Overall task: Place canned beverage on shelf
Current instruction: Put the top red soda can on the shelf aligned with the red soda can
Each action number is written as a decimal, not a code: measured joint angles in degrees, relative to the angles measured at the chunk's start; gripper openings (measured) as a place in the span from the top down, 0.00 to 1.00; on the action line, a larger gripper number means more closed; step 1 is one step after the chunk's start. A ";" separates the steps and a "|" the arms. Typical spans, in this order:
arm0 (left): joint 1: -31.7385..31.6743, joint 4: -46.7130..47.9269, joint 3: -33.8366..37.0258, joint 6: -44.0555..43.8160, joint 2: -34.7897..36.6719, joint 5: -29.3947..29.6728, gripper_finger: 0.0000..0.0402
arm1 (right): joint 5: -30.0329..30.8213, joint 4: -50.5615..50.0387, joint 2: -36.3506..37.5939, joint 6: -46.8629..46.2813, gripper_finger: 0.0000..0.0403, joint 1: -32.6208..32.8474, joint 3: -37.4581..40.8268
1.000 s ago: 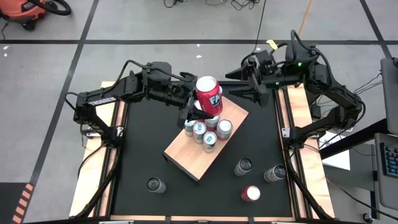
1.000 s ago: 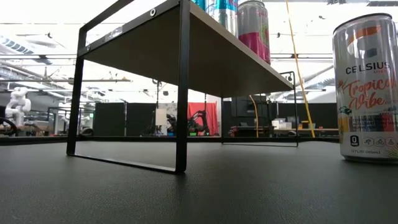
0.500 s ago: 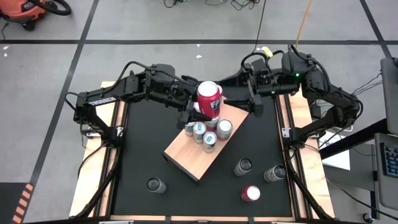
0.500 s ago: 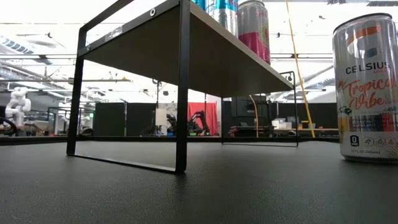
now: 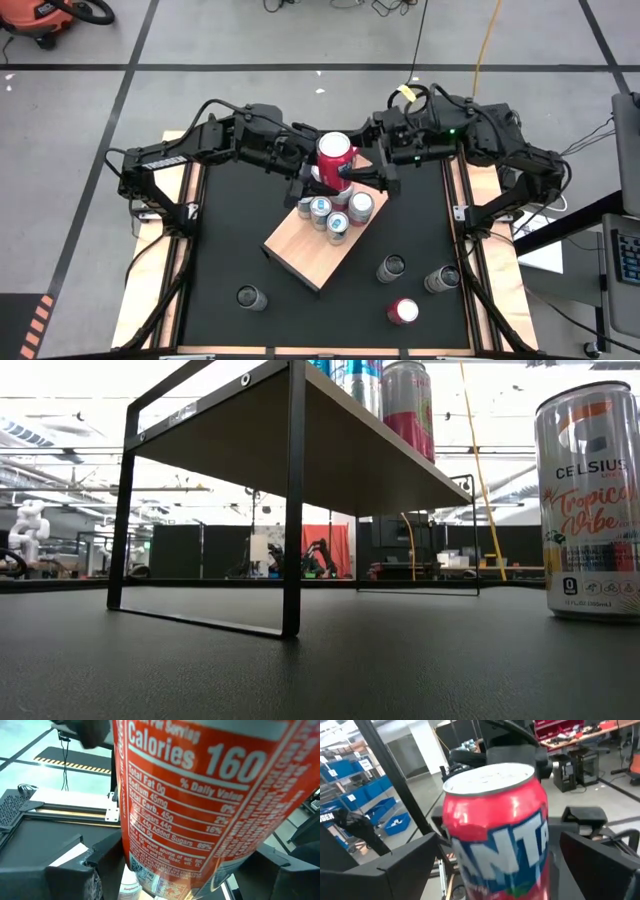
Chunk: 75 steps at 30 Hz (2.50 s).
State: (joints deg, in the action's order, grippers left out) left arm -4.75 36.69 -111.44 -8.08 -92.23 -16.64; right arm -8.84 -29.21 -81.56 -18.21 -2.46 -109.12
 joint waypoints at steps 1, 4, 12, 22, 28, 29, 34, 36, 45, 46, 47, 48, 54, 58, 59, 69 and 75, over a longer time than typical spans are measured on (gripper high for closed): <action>0.00 -0.04 0.00 -0.02 0.00 0.00 0.29 | -0.02 0.52 -0.11 0.06 0.01 0.00 0.00; 0.00 0.06 0.00 -0.15 0.00 0.00 0.29 | -0.08 2.02 -0.46 1.03 0.02 0.00 0.00; 0.00 0.30 0.00 -0.20 0.00 0.00 0.29 | -0.57 2.40 -1.57 1.63 0.02 -0.04 0.00; 0.00 0.52 0.22 -0.52 0.00 0.00 0.29 | -1.58 5.44 -2.79 2.88 0.02 -0.04 0.00; 0.00 2.27 0.24 -0.50 0.00 -0.02 0.29 | -1.55 5.41 -2.79 2.78 0.11 -0.04 0.00; 0.01 2.22 0.24 -0.50 0.00 -0.02 0.29 | -1.57 5.37 -2.79 2.79 0.14 -0.04 0.00; 0.04 2.49 0.24 -0.78 0.00 0.00 0.29 | -1.60 4.67 -2.79 2.93 0.27 -0.07 0.00; 0.04 2.57 0.24 -1.04 0.00 0.02 0.28 | -1.57 4.59 -2.79 3.13 0.30 -0.07 0.00; 0.36 2.41 0.24 -3.82 0.00 0.92 0.19 | -1.76 4.46 -2.60 4.30 0.29 -0.07 0.00; 0.39 2.25 0.24 -4.68 0.00 1.50 0.18 | -1.73 4.46 -2.57 4.37 0.30 -0.07 0.00; 0.44 2.17 0.24 -5.65 0.00 1.99 0.17 | -1.68 4.41 -2.40 4.46 0.30 -0.07 0.00; 0.44 2.11 0.24 -6.47 0.00 2.45 0.16 | -1.54 4.14 -2.16 4.66 0.30 -0.09 0.00; 0.28 -0.13 0.24 -9.68 0.36 3.85 0.05 | 1.40 2.00 -0.76 6.13 0.30 -0.09 0.09; 0.34 -1.81 0.24 -9.99 1.23 4.57 0.01 | 1.59 -0.14 0.53 6.07 0.30 -0.52 0.11; 0.35 -2.19 0.24 -10.20 1.49 5.09 0.02 | 1.68 -0.58 0.79 6.05 0.30 -0.58 0.11; 0.62 0.86 0.24 -11.73 4.35 11.15 0.02 | 7.72 -9.95 6.48 5.85 0.30 -0.59 0.11; 1.62 3.62 0.24 -14.14 4.66 11.18 0.02 | 9.42 -17.89 11.59 5.83 0.30 -0.59 0.09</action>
State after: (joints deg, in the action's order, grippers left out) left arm -3.13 40.31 -111.20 -22.22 -87.56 -5.46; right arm 0.58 -47.09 -69.97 -12.38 -3.05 -109.03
